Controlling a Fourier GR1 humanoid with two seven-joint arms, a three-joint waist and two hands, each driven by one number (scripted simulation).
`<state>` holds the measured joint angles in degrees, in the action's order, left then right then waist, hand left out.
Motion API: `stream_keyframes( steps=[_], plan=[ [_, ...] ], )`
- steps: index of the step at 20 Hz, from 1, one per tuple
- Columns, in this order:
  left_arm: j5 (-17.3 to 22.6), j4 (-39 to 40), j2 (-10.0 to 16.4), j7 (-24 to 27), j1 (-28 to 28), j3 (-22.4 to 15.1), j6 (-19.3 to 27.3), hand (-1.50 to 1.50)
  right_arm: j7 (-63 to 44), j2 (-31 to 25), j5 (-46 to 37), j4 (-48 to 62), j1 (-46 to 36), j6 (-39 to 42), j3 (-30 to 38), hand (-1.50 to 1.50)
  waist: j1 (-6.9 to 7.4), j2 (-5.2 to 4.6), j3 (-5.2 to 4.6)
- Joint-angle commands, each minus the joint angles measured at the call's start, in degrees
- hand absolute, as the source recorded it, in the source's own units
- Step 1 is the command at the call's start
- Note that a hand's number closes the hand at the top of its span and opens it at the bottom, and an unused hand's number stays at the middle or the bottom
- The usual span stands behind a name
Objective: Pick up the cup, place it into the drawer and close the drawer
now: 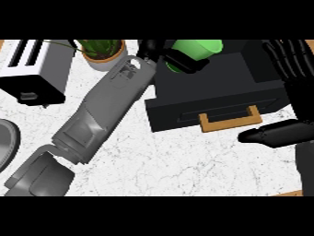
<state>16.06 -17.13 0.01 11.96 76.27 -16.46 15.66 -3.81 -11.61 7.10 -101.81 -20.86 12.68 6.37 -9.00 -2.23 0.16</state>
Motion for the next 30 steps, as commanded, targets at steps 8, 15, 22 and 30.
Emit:
stream_keyframes(
  steps=[8,15,22,30],
  plan=[
    [9.64,-3.19,-0.01,6.53,-4.81,-0.51,-0.60,-1.50,-1.45,0.87,7.82,0.96,-3.59,7.54,-3.86,-1.50,-2.82,-0.81,-0.14],
    [17.02,-7.20,-0.01,14.06,-4.10,1.89,-1.20,-1.50,-4.52,-1.56,12.40,1.78,-1.98,19.60,-12.40,1.50,-1.10,-0.13,-0.20],
    [20.08,-5.24,-0.01,15.61,-2.27,1.53,3.21,-1.50,-9.54,-10.32,0.45,-0.39,0.43,23.93,-17.48,-1.50,2.26,0.94,-0.14],
    [22.40,-6.57,-0.01,19.80,-7.67,2.33,-0.28,-1.50,0.13,-9.31,-24.29,6.90,6.00,14.61,-23.69,-1.50,7.74,1.58,-0.09]
  ],
)
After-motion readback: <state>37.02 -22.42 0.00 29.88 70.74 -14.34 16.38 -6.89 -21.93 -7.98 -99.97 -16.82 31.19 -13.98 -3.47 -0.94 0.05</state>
